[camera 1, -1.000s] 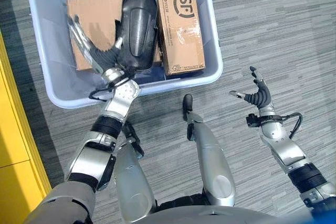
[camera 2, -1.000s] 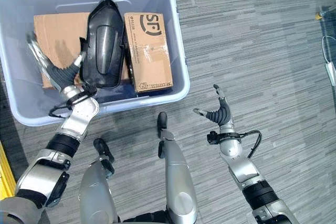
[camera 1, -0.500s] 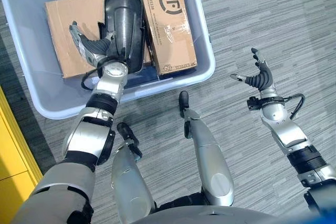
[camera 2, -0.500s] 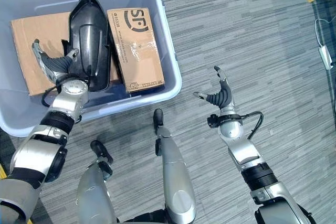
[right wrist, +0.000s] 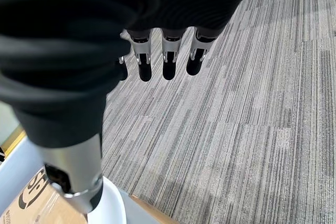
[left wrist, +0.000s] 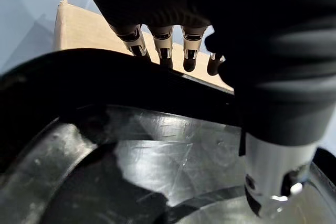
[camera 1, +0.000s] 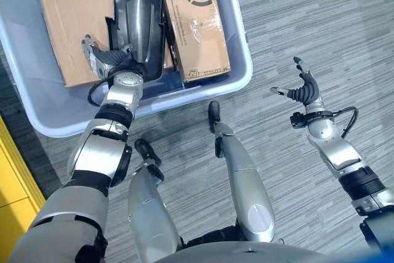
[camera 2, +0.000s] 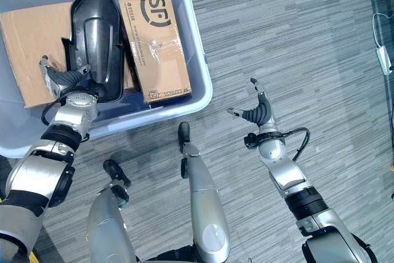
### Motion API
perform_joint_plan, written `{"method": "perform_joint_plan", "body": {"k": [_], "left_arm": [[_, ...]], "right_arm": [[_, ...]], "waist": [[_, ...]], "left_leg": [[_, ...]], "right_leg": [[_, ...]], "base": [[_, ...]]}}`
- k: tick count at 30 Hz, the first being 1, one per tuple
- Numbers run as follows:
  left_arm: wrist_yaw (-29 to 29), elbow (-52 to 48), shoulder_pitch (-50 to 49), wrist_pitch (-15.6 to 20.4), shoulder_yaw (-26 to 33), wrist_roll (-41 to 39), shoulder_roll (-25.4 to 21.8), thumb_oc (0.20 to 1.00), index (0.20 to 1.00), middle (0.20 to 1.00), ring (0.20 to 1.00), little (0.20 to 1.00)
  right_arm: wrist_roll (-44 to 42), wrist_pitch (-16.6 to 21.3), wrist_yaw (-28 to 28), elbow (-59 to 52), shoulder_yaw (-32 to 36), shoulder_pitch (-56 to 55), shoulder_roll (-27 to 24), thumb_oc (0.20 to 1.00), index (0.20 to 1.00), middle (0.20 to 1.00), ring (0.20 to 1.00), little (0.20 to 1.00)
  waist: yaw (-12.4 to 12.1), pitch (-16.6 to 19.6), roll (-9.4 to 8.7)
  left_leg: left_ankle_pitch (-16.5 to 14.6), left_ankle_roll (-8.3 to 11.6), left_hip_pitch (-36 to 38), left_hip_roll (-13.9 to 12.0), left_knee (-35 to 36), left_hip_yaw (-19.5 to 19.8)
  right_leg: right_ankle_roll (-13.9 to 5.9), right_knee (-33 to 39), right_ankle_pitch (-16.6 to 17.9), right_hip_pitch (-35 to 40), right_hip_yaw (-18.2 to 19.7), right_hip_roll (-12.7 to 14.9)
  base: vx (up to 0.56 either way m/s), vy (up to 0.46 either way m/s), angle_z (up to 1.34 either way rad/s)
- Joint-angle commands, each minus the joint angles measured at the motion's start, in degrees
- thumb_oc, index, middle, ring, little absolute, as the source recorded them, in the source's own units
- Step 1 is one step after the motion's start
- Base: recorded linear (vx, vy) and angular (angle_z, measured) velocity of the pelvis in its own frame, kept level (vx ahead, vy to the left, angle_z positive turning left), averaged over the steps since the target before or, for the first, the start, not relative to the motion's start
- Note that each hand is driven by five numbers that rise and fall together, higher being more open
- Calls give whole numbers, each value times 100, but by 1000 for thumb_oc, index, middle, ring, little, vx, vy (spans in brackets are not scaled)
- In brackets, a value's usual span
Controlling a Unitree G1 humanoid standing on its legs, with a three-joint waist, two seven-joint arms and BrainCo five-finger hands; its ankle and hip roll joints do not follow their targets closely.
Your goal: Move parts from the plastic box to the shelf.
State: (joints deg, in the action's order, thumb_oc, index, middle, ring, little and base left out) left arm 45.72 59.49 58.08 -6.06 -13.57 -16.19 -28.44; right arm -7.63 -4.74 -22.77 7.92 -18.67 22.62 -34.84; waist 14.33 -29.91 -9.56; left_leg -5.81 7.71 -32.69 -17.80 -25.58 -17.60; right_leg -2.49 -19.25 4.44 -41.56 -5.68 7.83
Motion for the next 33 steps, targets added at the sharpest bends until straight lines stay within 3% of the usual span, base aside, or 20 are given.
{"method": "perform_joint_plan", "body": {"k": [1,2,8,14,19,25,28,29,30,33], "left_arm": [[-363,-3,-274,-120,-44,-357,8,1000,1000,1000,1000,1000],[-307,51,-303,-345,-49,-140,75,1000,1000,1000,1000,1000],[-545,200,-229,-720,-320,571,21,1000,1000,1000,1000,1000],[-511,153,-184,-902,-381,386,19,1000,1000,1000,1000,1000],[-633,196,-119,-1191,-523,859,23,1000,1000,1000,1000,1000],[-659,263,-122,-1252,-628,677,103,1000,1000,1000,1000,1000],[-595,336,-122,-1343,-646,985,137,1000,1000,1000,1000,1000],[-617,337,-124,-1379,-652,1002,125,903,903,903,903,903],[-578,352,-115,-1477,-653,955,102,200,200,200,200,200],[-544,398,-172,-1643,-622,897,84,200,200,200,200,200]], "right_arm": [[-76,63,-144,-235,194,-51,-79,1000,1000,1000,1000,1000],[-86,81,-162,-231,207,-79,-47,1000,1000,1000,1000,1000],[-138,44,-143,-299,224,-42,-84,1000,1000,1000,1000,1000],[-118,-38,-163,-326,274,-45,-111,1000,1000,1000,1000,1000],[-113,-29,-140,-355,327,-40,-131,1000,1000,1000,1000,1000],[-70,-56,-192,-330,261,-8,-86,1000,1000,1000,1000,1000],[-88,-29,-253,-268,229,30,-70,1000,1000,1000,1000,1000],[-99,-28,-258,-268,233,36,-75,1000,1000,1000,1000,1000],[-120,-24,-242,-280,255,28,-104,1000,1000,1000,1000,1000],[-119,-8,-278,-284,275,26,-88,1000,1000,1000,1000,1000]], "waist": [[-57,12,-248],[-47,12,-269],[-11,12,-303],[17,12,-269],[47,12,-254],[64,12,-250],[67,12,-264],[67,12,-264],[66,12,-264],[54,12,-249]], "left_leg": [[156,12,-682,-59,-555,-95],[148,4,-726,-66,-585,-89],[156,8,-809,-115,-612,-111],[166,15,-904,-118,-631,-112],[225,30,-992,-106,-565,-108],[232,35,-1026,-86,-544,-118],[248,51,-1077,-99,-545,-105],[251,54,-1093,-102,-545,-102],[274,65,-1125,-101,-530,-95],[278,69,-1210,-81,-533,-66]], "right_leg": [[-350,-380,-556,140,-290,45],[-352,-398,-555,106,-290,36],[-355,-413,-523,11,-286,35],[-363,-432,-510,-102,-257,49],[-370,-413,-470,-211,-241,41],[-374,-360,-440,-253,-234,33],[-371,-347,-422,-298,-233,34],[-371,-350,-420,-313,-234,34],[-374,-345,-405,-348,-243,39],[-376,-349,-393,-429,-245,44]], "base": [[0,0,0],[0,0,0],[0,-6,0],[0,0,-1],[0,0,0],[-1,-3,-1],[0,0,0],[0,0,0],[0,0,0],[-2,-11,0]]}}
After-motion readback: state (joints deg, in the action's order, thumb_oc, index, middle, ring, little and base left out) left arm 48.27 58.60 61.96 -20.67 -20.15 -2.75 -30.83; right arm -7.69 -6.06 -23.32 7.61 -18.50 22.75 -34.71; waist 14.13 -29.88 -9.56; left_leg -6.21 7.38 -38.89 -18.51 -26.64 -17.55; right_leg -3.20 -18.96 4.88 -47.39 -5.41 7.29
